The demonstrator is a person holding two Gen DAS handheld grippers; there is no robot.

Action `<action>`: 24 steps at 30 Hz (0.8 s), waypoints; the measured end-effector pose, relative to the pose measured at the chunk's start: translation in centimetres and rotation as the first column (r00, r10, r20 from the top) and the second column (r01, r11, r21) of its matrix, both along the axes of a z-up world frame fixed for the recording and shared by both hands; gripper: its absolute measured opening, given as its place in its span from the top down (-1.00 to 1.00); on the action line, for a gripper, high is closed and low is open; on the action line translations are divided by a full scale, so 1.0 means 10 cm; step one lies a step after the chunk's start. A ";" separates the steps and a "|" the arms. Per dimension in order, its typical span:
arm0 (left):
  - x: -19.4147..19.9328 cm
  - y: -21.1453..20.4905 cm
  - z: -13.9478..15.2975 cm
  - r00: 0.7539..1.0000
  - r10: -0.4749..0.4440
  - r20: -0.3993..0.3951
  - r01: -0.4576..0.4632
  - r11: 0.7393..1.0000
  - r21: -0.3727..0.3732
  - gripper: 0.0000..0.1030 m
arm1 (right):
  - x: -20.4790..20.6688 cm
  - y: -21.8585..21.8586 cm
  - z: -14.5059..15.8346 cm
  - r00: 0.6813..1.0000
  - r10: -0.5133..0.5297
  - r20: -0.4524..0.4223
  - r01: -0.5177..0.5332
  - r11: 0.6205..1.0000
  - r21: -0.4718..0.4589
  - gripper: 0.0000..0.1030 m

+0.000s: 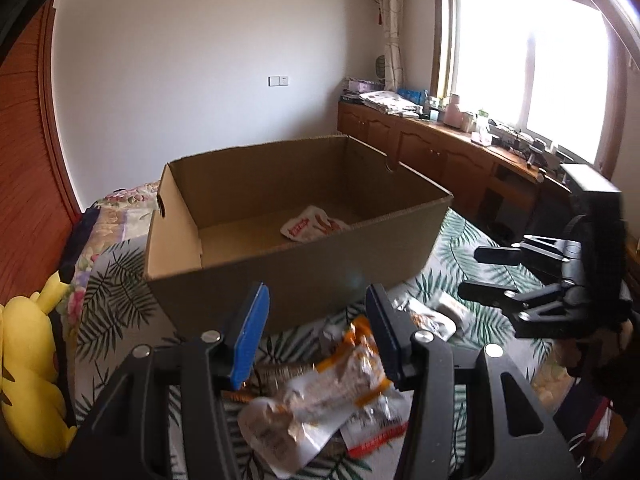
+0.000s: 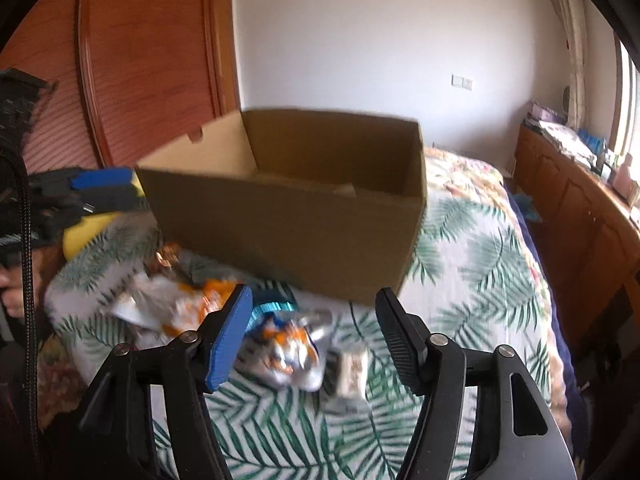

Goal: Organize snacks
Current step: 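Move the left tool to the orange-white pack while the right tool reaches the white bar pack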

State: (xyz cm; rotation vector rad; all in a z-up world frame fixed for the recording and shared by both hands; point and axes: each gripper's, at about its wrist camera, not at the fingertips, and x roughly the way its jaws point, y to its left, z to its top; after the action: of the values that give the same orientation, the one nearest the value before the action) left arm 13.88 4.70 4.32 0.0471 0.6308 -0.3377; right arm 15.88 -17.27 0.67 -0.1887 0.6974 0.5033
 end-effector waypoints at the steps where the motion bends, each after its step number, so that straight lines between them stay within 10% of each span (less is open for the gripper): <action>1: -0.02 0.00 -0.01 1.000 -0.004 -0.004 0.004 1.000 -0.001 0.02 | 0.01 -0.03 -0.06 1.000 -0.005 -0.010 0.005 1.000 -0.006 -0.20; 9: -0.11 -0.03 -0.30 0.999 -0.019 -0.049 0.019 1.000 0.007 -0.06 | 0.14 -0.24 -0.40 0.995 -0.035 -0.091 0.032 0.999 -0.034 0.22; 24: -0.07 -0.07 -0.71 0.990 -0.033 -0.136 0.037 0.999 0.026 -0.10 | 0.26 -0.26 -0.64 0.985 -0.051 -0.162 0.043 0.998 -0.053 0.44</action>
State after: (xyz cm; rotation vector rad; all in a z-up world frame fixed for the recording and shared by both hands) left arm 13.21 4.02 -2.82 0.0632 0.7703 -0.3684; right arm 18.52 -19.90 -5.72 -0.1782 0.8733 0.4595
